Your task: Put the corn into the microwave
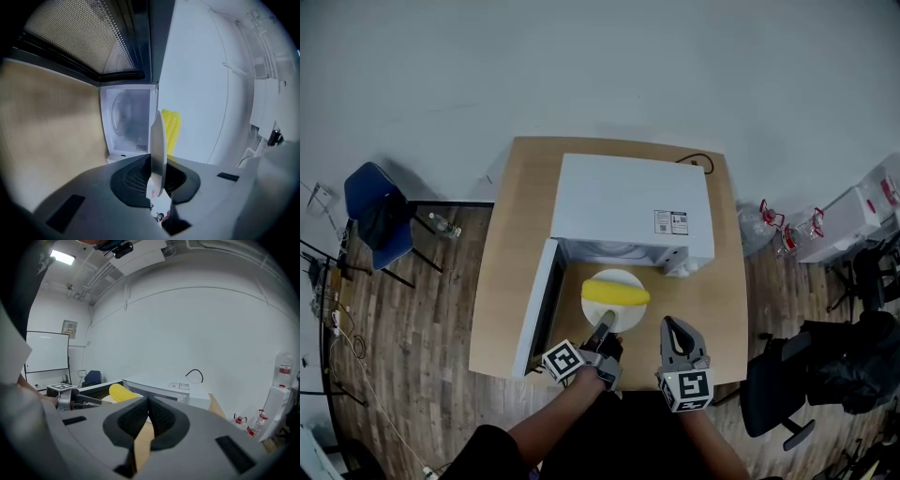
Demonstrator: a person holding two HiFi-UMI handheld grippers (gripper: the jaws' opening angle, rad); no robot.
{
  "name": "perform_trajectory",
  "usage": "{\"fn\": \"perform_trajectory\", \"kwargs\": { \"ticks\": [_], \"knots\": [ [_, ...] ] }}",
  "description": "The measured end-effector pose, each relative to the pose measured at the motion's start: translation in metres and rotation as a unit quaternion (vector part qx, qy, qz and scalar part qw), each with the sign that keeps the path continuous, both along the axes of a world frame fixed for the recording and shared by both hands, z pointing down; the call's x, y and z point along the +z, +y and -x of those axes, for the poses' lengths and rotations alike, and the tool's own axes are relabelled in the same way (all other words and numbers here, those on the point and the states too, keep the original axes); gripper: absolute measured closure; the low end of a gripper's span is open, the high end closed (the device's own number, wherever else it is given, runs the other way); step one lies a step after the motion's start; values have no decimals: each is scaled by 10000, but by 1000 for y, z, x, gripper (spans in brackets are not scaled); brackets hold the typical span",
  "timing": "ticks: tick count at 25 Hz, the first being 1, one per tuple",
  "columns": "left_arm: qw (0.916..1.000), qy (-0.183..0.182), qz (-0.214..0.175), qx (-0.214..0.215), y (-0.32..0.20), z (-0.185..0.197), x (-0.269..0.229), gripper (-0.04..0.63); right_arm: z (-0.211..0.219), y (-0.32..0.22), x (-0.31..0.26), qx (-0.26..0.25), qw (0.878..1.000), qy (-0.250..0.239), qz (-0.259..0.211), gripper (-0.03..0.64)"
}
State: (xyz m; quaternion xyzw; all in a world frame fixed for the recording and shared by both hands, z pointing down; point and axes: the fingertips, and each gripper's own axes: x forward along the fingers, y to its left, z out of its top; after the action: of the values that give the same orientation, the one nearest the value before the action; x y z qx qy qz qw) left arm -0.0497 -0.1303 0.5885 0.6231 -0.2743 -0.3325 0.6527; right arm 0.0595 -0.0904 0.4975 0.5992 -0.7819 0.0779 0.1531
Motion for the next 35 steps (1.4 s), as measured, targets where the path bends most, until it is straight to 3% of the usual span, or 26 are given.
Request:
{"fn": "perform_trajectory", "kwargs": {
  "ticks": [4, 9, 35],
  "knots": [
    [9996, -246, 130, -13, -5, -1, 19, 565, -2, -9, 7, -108, 9999, -74, 4, 558],
    [9997, 9, 87, -234, -25, -7, 21, 565, -7, -28, 15, -270, 9996, -105, 27, 557],
    [9952, -197, 458, -846, -114, -16, 120, 565, -30, -95, 79, -445, 9968, -316, 581, 557]
  ]
}}
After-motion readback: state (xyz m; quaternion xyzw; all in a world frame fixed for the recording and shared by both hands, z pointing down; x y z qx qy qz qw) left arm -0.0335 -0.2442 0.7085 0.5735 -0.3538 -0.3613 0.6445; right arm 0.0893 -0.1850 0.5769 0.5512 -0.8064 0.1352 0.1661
